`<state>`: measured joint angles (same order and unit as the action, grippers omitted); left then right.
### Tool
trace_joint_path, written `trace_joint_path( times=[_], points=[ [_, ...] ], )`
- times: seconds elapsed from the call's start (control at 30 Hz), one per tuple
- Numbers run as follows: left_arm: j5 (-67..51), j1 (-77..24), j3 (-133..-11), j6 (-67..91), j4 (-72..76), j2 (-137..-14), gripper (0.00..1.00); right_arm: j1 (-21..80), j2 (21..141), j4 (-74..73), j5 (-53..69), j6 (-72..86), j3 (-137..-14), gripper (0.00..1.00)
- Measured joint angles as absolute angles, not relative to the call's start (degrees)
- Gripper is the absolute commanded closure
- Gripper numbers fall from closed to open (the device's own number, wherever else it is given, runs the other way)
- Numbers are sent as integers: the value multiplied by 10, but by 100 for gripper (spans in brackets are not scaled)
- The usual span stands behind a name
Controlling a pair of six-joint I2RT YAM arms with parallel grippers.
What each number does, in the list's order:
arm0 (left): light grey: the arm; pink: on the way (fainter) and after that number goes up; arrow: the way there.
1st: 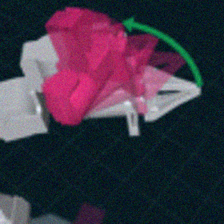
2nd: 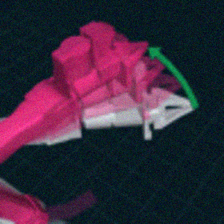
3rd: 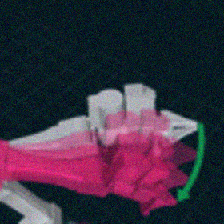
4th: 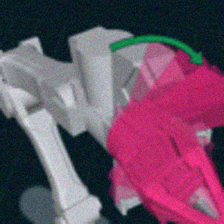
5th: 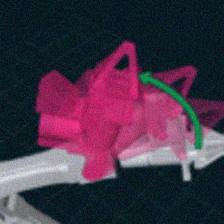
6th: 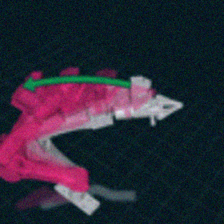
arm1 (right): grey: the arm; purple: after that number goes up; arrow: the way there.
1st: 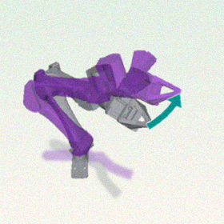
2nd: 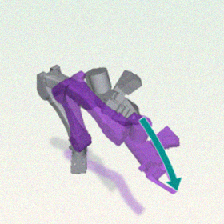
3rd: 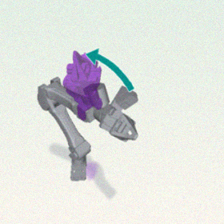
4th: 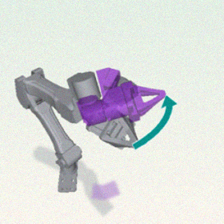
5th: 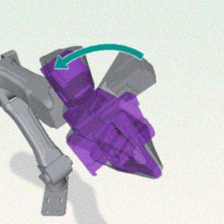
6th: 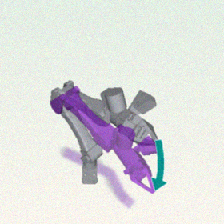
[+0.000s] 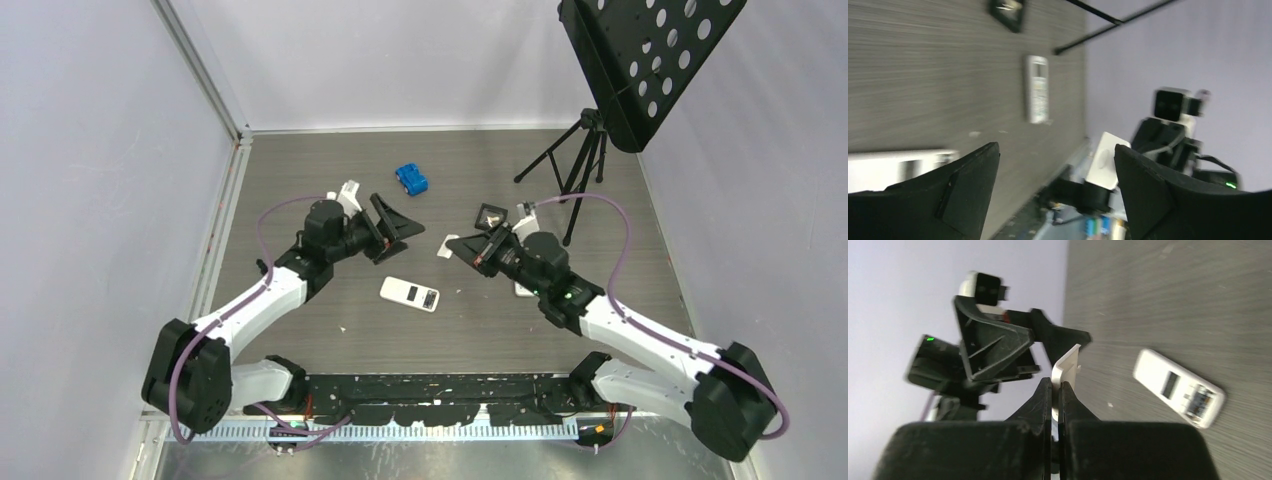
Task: Load the batteries into the remote control
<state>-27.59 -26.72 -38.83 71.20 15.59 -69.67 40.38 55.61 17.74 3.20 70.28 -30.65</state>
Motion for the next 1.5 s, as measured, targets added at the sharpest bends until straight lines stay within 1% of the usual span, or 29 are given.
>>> trace_joint_path(
  times=[0.1,0.2,0.3,0.4,0.67,0.87,1.5],
  points=[
    [-212,-247,-399,613,34,-694,13,404,613,153,34,695,-314,100],
    [-169,-228,-399,539,-64,-705,20,405,684,145,47,694,-315,100],
    [-143,-213,-394,486,-122,-723,26,413,747,145,63,696,-315,100],
    [-126,-207,-382,454,-153,-735,30,426,778,146,73,698,-315,100],
    [-116,-205,-368,412,-170,-769,40,447,828,175,90,705,-315,100],
    [-122,-202,-366,401,-165,-785,42,451,867,206,94,707,-315,100],
    [-124,-201,-366,399,-162,-790,47,450,901,239,106,721,-317,100]
  ],
)
